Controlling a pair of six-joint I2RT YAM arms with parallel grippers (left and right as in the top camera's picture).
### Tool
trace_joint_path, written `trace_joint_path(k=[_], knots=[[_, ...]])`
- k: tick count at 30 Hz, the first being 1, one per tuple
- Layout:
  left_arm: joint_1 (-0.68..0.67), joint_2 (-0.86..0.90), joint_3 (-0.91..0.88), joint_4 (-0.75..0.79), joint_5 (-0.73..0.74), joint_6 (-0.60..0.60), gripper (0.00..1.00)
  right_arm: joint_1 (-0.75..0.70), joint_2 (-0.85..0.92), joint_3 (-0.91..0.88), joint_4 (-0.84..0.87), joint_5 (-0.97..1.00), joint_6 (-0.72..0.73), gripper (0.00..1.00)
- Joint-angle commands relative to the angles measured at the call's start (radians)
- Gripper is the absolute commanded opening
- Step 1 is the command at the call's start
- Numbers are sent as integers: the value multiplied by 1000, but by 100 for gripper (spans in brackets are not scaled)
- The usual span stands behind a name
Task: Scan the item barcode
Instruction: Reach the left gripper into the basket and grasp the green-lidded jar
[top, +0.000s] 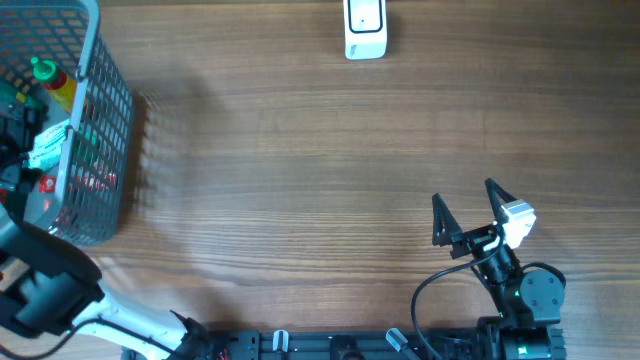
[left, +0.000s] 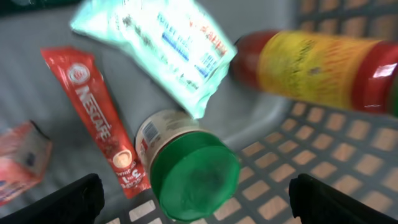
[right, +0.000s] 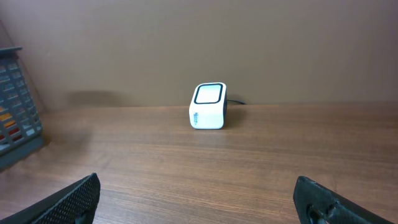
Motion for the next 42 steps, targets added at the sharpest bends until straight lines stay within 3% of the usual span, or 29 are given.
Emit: trace_joint_path(k=[1, 18, 21, 26, 27, 36, 42], knots=[[-35, 61, 11, -15, 30, -14, 100, 3, -7, -1, 3, 8, -10, 100], [-74, 179, 10, -50, 20, -14, 100, 3, -7, -1, 3, 8, -9, 100], [-76, 179, 10, -48, 16, -15, 91, 3, -7, -1, 3, 8, -10, 100], [-76, 179, 10, -49, 14, -15, 64, 3, -7, -1, 3, 8, -10, 100], [-76, 179, 10, -50, 14, -15, 62, 3, -7, -1, 3, 8, -10, 100], [-76, 179, 20, -84, 11, -14, 61, 3, -7, -1, 3, 8, -10, 100], [-76, 152, 132, -185, 4, -13, 64, 3, -7, -1, 3, 8, -10, 100]])
